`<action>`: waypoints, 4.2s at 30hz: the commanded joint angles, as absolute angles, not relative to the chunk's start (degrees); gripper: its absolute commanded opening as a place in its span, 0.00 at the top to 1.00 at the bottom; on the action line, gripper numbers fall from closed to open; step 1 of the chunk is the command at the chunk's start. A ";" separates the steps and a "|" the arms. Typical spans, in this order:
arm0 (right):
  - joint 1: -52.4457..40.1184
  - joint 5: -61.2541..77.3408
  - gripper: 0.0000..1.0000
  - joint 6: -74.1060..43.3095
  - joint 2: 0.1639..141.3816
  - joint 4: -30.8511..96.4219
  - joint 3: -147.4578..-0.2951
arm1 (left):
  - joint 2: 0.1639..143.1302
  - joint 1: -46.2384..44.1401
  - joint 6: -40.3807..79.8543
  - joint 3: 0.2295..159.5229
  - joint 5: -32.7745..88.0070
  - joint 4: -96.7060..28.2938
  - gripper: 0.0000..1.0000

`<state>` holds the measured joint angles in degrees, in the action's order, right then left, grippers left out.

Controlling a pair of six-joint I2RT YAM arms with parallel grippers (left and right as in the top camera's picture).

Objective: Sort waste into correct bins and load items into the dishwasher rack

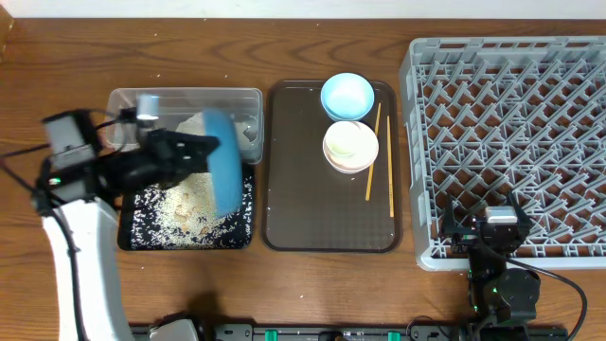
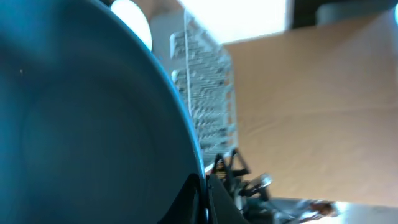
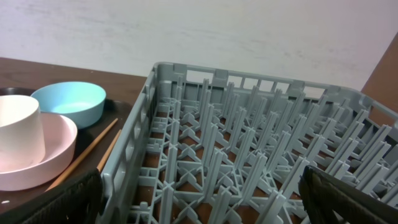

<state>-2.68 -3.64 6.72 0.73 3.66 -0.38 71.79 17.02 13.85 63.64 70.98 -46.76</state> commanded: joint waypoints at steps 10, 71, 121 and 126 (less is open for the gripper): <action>-2.28 -4.05 0.01 6.92 0.71 3.88 -0.32 | 67.51 -23.11 23.35 65.36 26.98 -44.18 0.94; -2.26 -4.03 0.01 6.92 0.71 3.88 -0.32 | 72.84 -29.39 29.89 66.26 4.01 -46.24 0.60; -5.78 42.74 0.01 -20.93 58.17 32.67 -60.36 | 69.23 -7.07 29.89 66.24 2.72 -44.07 0.09; -13.28 49.19 0.01 -28.01 70.65 22.87 -61.93 | 69.23 -7.07 29.89 66.24 2.72 -44.07 0.09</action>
